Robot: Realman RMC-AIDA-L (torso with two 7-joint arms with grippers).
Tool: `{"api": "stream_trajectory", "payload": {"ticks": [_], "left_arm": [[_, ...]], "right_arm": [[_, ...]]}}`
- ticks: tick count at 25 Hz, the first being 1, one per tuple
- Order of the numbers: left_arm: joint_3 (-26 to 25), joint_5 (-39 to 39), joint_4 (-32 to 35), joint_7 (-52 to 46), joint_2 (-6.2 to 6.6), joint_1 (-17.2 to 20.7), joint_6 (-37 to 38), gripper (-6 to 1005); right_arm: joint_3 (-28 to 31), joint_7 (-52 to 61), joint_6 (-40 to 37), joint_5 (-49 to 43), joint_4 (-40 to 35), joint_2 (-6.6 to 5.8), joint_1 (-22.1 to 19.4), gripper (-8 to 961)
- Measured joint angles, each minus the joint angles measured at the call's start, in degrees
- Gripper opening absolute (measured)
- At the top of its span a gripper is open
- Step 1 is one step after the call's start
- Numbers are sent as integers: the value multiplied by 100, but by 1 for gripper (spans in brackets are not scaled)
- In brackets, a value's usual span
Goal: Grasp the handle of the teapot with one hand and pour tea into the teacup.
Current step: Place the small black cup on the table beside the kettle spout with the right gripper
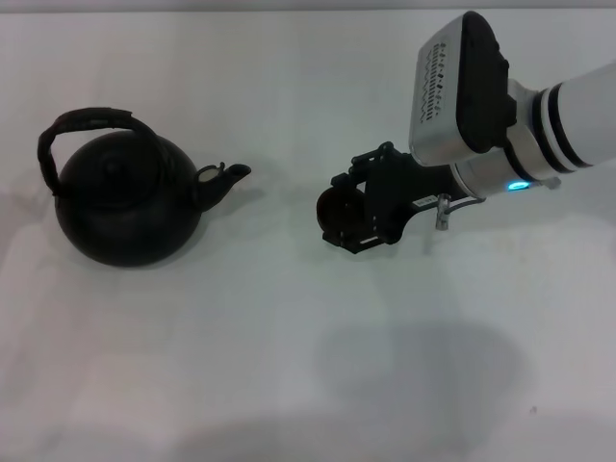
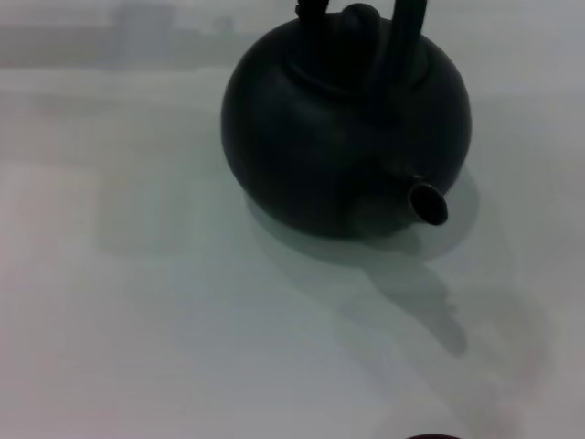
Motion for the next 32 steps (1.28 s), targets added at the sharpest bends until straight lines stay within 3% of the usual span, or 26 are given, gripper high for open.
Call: {"api": "stream_trajectory", "payload": {"ticks": [13,32], "left_arm": [[0,0,13,0,8,-35,-2,797],[0,0,131,0,0,-38,33,797]], "right_arm": [[-446,-168,-679,561,427,8,-33,789],[-457,-279,-870,746,734,8,-31,813]]}}
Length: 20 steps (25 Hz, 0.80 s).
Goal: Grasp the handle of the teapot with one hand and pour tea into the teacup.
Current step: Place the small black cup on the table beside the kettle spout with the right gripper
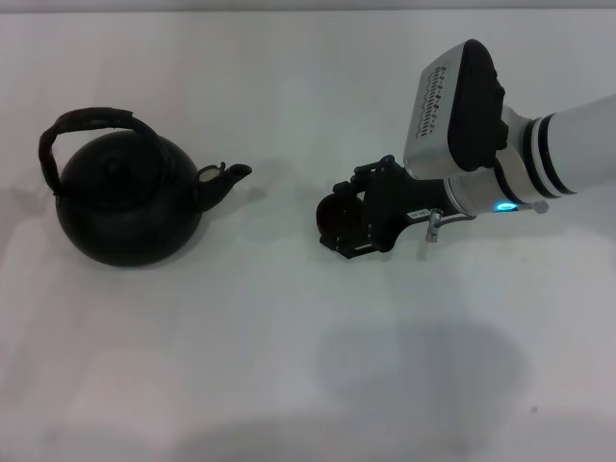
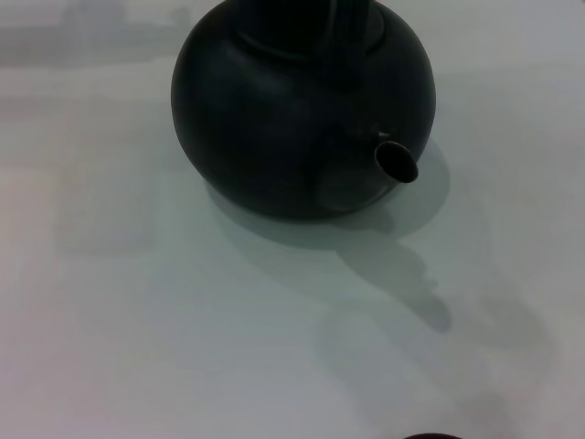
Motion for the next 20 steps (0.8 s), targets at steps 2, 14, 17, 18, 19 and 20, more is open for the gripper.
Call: {"api": "stream_trajectory", "payload": {"ticks": [2,14,17,18,19,20], "left_arm": [[0,0,6,0,3,1,14,797],[-23,-7,9,0,18,1,36,798],[-25,-18,9,0,18,1,38,798],[-26,-23,11,0,18,1,41,798],[-27,-25,13,0,17,1,43,798],[-27,-27,18,0,17,1,46,798]], "right_arm": [[1,0,-23,-14,20,-4,-3,816],[59,-5,57,106,-70,-27,36,838],[60,-2,89,111,-125,-33,37,852],[60,3,115,112,-146,-36,37,852],[60,9,140,113,-161,-38,38,852],[60,18,178,113,-177,-38,39,852]]}}
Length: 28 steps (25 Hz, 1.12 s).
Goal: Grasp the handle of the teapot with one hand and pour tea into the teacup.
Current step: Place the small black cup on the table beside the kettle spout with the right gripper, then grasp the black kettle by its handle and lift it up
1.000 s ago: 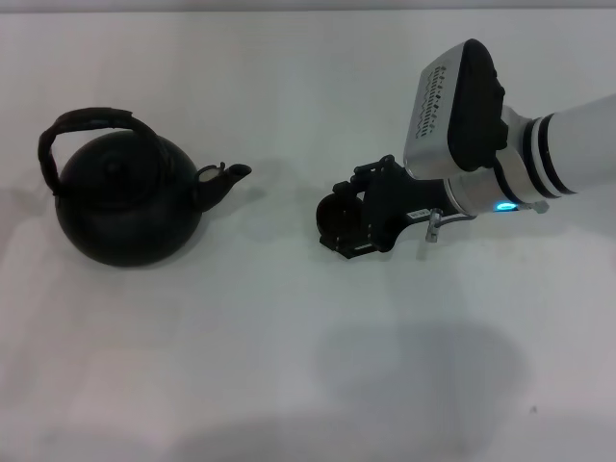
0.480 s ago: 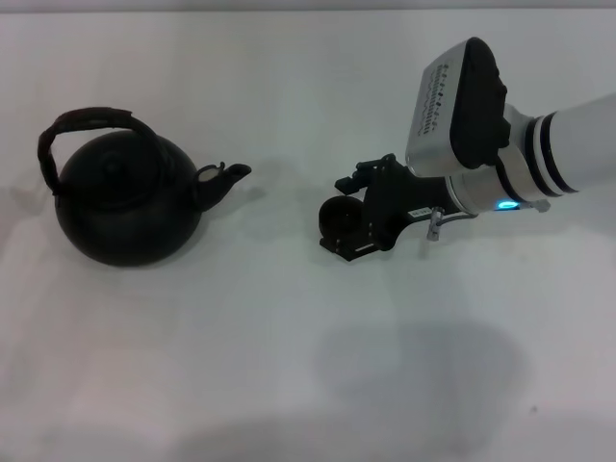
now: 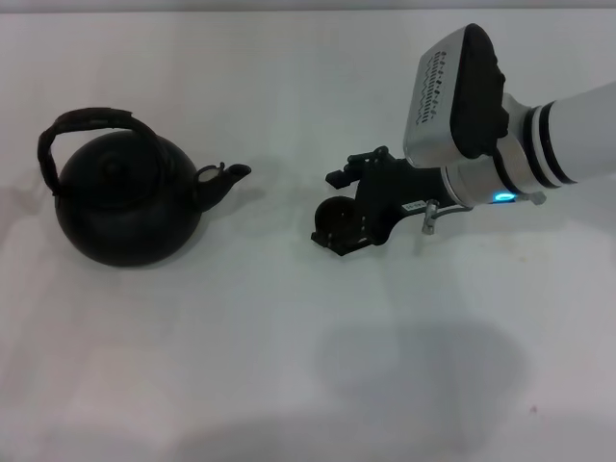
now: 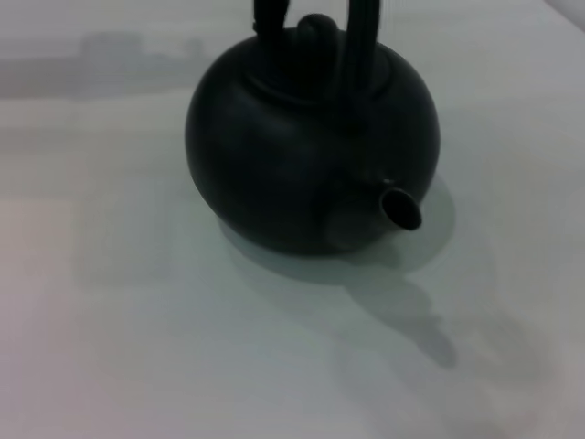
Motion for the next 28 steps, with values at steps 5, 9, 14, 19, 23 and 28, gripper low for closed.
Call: {"api": "stream_trajectory", "payload": {"ticks": [5,9,14,19,23,28], "left_arm": [[-5,-1,7,0,5,0,3,798],[-9,0,9,0,8,8,37,797],[3,18,9,0,9,22,55,798],[27,37,44,0,-3,82,-46,798],[26,163,70,0,-16,190,-317,798],[27,585,126,28,-22,438,-788,799]], "right_arm": [[28,41,162,2,-150,-8,-21,851],[153,76,314,8,-292,-9,-56,851],[509,75,506,19,-757,-20,-288,850],[1011,-16,660,8,-1479,-27,-721,850],[1315,-178,669,66,-1884,-26,-1069,850],[1648,-583,649,417,-1931,-37,-1327,849]]}}
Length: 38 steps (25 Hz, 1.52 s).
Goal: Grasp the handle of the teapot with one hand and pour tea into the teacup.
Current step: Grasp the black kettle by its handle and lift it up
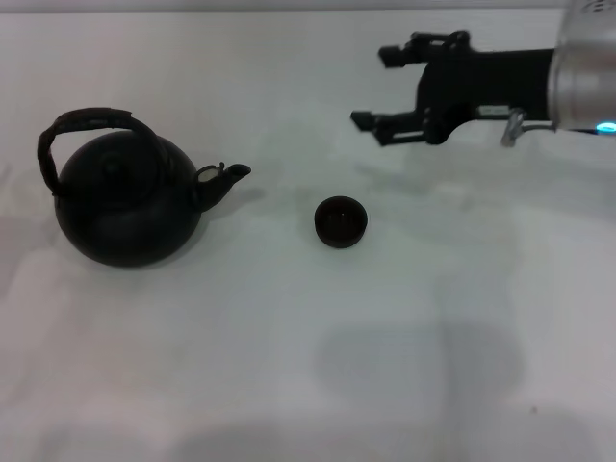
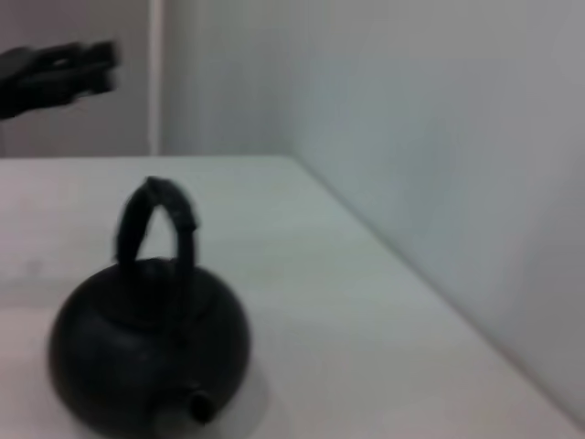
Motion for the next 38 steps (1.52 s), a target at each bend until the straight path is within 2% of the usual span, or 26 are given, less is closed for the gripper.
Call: {"api": "stream_trajectory", "payload": {"ticks": [5,10,17,25,38], "left_arm": [[0,309,21,-19,-6,242,-186,799],[0,567,-30,-205,-5,309,4,799],[0,1046,-34,-407,-5,196,351,798],[0,1115,-20,-755,-5,165,719,798],[7,1534,159,-1309,25,-220,1167,794]], "right_arm": [[372,-278,5,251,47,-16,-144,849],[470,-467,6,364,169,-28,-201,848],[474,-545,27,407,298,-31,-200,847],[470,-580,111,490,322,-31,-207,845],[438,-681,121,559,379,-31,-209,844]]}}
